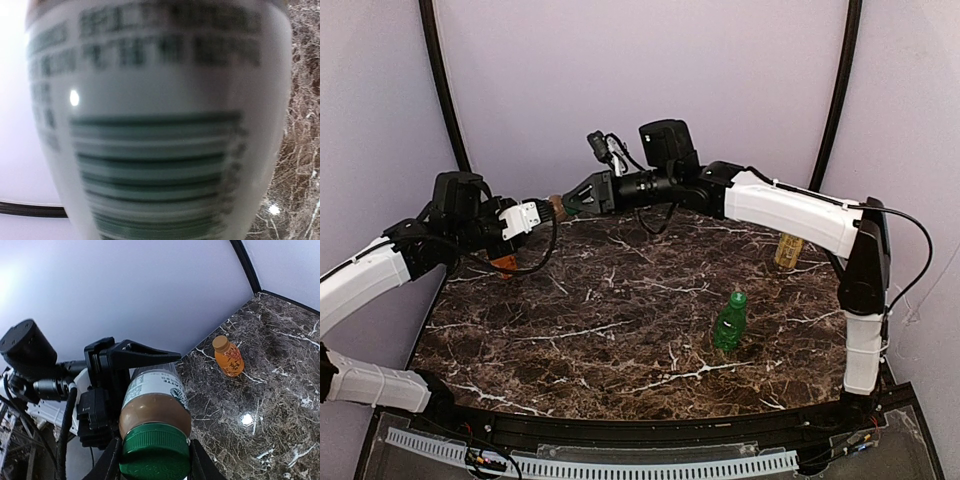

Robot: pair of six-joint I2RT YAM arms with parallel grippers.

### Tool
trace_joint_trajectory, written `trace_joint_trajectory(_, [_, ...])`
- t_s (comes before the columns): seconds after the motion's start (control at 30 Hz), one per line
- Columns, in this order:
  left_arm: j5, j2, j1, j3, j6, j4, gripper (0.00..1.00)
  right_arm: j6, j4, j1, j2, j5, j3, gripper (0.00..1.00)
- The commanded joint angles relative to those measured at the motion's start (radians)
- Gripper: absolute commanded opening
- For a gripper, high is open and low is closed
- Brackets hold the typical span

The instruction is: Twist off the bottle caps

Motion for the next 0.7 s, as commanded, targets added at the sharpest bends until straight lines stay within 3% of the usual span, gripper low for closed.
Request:
trace_joint_trajectory(0.0, [0.362, -0.033, -0.007, 0.069, -0.094, -0.271, 0.06, -0.48, 0.02, 0.064, -0.024, -0.123, -0.015, 0.0])
trace_joint_trajectory(0.1, [0.54, -0.037, -0.008, 0.106, -0.105, -0.386, 0.05, -0.825, -0.011, 0.134, -0.097, -0.073, -0.107, 0.0])
trace_joint_trajectory(0.2, [0.633, -0.033, -0.008, 0.138, -0.11, -0.485, 0.01, -1.048, -0.007, 0.181, -0.133, 0.009, -0.184, 0.0])
trace_joint_trajectory(0.43, [0.749, -0.039, -0.008, 0.162, -0.134, -0.543, 0.02, -1.393, -0.065, 0.238, -0.146, 0.127, -0.215, 0.0])
trace_joint_trajectory(0.6, [0.776, -0.054, -0.008, 0.161, -0.138, -0.556, 0.02, -1.47, -0.074, 0.25, -0.144, 0.188, -0.219, 0.0])
trace_joint_trajectory(0.67, [0.754, -0.064, -0.008, 0.155, -0.154, -0.54, 0.02, -1.453, -0.054, 0.249, -0.15, 0.206, -0.224, 0.25])
